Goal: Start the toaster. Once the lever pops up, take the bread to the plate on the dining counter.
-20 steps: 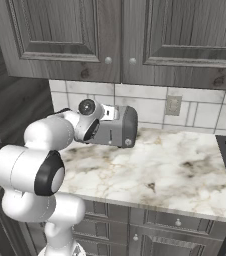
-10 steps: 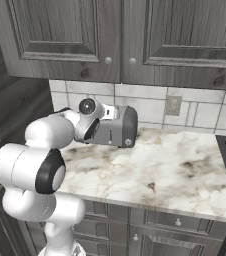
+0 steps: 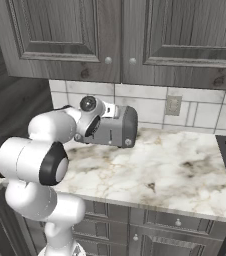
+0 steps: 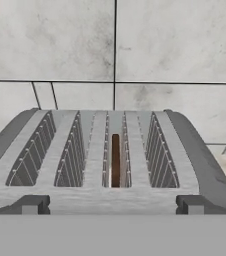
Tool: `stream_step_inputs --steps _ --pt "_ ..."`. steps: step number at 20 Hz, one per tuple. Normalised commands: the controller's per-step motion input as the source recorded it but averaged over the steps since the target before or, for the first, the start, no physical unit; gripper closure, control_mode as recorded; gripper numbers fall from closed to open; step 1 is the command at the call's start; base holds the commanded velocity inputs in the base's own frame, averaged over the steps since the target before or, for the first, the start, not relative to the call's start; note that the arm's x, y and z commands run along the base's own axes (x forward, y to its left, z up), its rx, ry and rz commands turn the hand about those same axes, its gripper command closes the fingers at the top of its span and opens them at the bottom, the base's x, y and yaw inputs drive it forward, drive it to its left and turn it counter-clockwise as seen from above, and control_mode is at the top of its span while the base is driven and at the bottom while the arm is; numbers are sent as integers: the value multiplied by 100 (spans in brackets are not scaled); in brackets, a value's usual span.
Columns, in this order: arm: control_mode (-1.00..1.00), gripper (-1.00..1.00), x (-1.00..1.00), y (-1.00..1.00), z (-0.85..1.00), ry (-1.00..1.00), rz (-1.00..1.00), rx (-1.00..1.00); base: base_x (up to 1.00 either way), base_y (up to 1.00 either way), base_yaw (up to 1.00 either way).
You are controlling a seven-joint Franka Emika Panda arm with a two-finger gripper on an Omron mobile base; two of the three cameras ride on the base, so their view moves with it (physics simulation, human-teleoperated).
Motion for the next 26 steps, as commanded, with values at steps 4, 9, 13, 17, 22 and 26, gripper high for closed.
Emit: stream_step_inputs --steps 4,9,13,17,22,26 --pt "-100 -100 19 0 0 0 0 0 0 0 0" --pt "-100 -100 9 -1 0 0 -1 0 0 0 0" --pt "-100 -100 0 -5 0 0 -2 0 0 0 0" --pt "-100 -100 2 0 -8 0 -1 0 0 0 0" --pt "-100 -100 8 0 -7 0 0 0 0 0 0" --pt "-100 -100 15 1 -6 0 0 0 0 0 0"
